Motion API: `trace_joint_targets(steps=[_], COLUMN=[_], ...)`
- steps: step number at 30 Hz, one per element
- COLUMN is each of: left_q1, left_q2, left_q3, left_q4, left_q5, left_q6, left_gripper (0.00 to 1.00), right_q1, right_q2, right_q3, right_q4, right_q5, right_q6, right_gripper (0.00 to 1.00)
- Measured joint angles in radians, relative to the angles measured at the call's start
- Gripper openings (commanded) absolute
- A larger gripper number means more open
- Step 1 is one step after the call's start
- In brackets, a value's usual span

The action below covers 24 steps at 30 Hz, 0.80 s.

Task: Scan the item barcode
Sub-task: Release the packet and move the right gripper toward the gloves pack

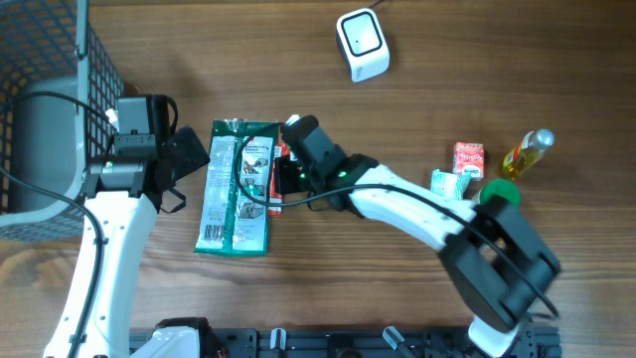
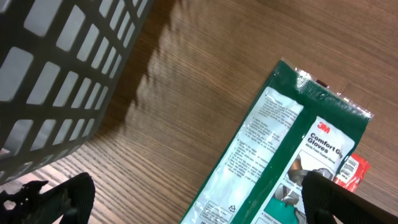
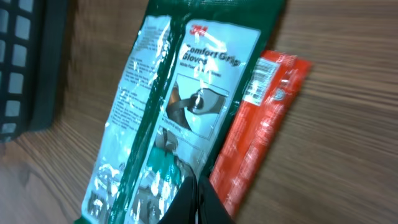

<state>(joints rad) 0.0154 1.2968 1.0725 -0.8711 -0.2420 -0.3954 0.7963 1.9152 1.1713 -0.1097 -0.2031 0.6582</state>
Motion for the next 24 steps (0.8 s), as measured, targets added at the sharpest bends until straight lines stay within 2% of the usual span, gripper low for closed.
trace_joint_targets(steps=[9,15,21,24], left_q1=[0.0,0.0,0.0,0.0], left_q2=[0.0,0.0,0.0,0.0], left_q3=[0.0,0.0,0.0,0.0], left_q4=[0.0,0.0,0.0,0.0], left_q5=[0.0,0.0,0.0,0.0], left_q6=[0.0,0.0,0.0,0.0], left_gripper=[1.0,1.0,1.0,1.0], right_q1=[0.014,-0.011,-0.109,-0.14], right_q2=[0.127,0.108,0.028,-0.017], right_q3=[0.0,0.023,0.018,0.013], right_q4=[0.021,-0.18,-0.438,-0.484], right_q5=[-0.062,-0.093,-0.022,0.057], right_q6=[0.042,0.028,-0.123,-0.18], right_gripper=[0.04,0.05,0.06,0.14])
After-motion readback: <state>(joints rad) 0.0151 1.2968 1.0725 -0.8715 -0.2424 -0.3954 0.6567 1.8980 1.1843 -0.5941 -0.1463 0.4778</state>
